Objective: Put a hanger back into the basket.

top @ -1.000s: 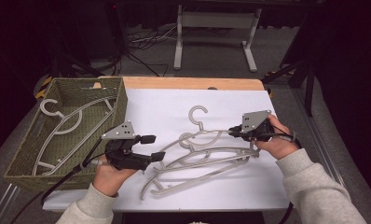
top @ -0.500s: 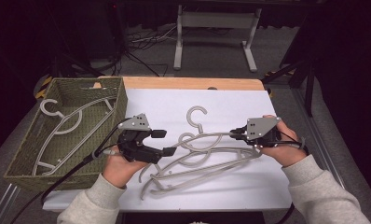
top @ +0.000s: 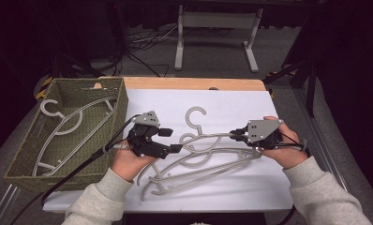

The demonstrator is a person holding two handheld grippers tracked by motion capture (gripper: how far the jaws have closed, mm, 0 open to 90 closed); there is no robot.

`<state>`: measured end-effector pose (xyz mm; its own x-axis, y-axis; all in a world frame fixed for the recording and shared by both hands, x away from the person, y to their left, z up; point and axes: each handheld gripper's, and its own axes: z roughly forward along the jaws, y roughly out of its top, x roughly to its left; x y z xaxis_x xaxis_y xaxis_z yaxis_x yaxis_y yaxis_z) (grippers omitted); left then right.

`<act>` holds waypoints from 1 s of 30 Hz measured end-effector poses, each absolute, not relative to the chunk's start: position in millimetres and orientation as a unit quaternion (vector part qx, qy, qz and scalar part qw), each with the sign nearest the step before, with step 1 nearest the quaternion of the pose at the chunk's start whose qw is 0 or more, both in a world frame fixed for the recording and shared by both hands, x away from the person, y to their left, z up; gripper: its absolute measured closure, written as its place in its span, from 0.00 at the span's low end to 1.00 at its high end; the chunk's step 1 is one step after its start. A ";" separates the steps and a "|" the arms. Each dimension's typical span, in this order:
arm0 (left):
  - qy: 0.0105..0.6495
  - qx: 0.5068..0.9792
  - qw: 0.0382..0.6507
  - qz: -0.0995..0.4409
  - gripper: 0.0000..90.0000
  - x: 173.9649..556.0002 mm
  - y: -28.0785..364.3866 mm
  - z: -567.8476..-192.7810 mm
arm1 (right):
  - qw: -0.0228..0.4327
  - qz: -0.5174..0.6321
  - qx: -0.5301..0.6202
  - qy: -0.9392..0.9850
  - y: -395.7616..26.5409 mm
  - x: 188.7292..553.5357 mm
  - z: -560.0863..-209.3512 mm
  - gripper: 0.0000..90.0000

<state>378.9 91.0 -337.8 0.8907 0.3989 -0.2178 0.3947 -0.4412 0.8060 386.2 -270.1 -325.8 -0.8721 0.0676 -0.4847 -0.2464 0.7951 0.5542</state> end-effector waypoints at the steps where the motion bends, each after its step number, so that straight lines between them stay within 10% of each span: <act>1: 0.232 0.851 0.472 0.001 0.34 380.1 90.3 -338.9 | 0.248 0.318 -0.048 0.914 -269.4 385.5 -325.7 0.92; 18: 0.216 0.870 0.442 -0.042 0.50 386.8 73.5 -352.5 | 0.256 0.324 -0.071 0.908 -257.2 381.6 -323.6 0.92; 30: 0.201 0.880 0.428 -0.046 0.84 385.3 71.5 -352.3 | 0.260 0.322 -0.081 0.907 -254.2 381.0 -325.1 0.92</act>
